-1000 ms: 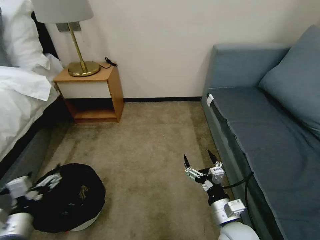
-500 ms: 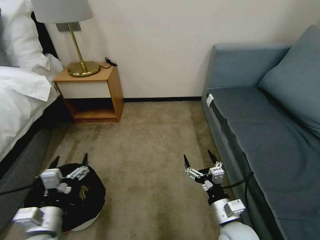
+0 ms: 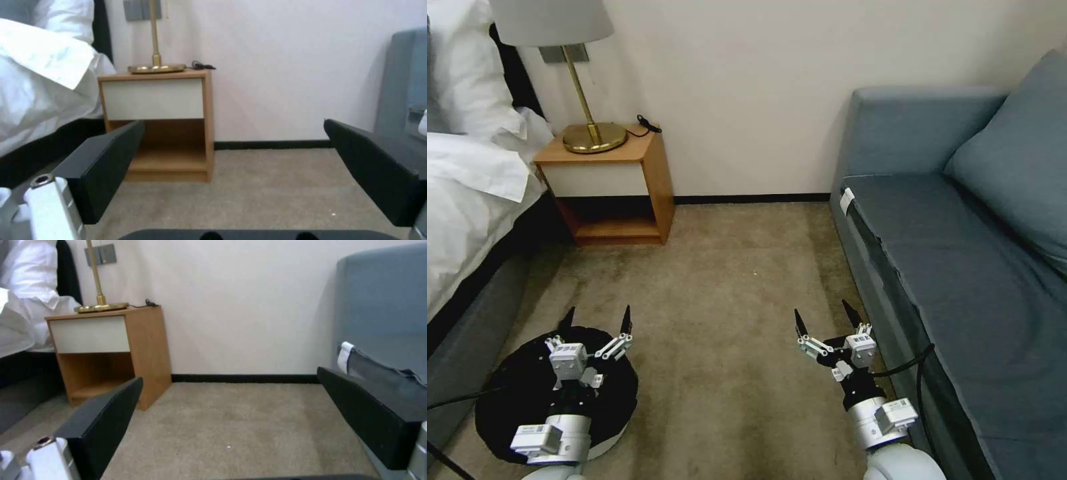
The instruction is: Pick up the trash bin, then pick up the garbage on the floor and place it into the trash bin.
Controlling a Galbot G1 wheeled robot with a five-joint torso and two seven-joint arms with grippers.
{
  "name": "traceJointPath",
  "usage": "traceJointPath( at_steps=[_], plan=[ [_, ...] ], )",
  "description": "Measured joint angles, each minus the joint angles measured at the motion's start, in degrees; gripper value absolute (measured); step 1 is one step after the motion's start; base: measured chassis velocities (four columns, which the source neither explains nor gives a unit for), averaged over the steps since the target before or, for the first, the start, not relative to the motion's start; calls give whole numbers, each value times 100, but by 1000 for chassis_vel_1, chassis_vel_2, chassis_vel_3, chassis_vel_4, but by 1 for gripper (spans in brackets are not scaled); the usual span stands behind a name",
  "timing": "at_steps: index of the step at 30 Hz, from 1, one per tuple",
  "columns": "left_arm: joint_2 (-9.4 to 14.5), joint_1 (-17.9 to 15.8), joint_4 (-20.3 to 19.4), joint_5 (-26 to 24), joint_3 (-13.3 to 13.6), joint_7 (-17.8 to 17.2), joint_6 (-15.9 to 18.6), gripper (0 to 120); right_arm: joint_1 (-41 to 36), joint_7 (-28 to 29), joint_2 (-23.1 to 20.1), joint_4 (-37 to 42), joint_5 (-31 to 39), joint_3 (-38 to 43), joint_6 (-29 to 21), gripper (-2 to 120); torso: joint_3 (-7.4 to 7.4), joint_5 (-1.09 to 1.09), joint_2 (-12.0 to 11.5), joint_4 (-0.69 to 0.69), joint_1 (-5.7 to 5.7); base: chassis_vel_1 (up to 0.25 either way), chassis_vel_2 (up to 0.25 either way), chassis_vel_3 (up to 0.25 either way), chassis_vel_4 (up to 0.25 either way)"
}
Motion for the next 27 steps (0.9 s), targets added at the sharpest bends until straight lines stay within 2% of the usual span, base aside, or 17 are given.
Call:
traceJointPath(
  at_steps=[27],
  plan=[
    [2, -1, 0, -28, -30, -4, 54, 100, 0, 0, 0, 0, 0, 0, 0, 100, 0, 0, 0, 0, 0, 0, 0, 0, 0]
  ],
)
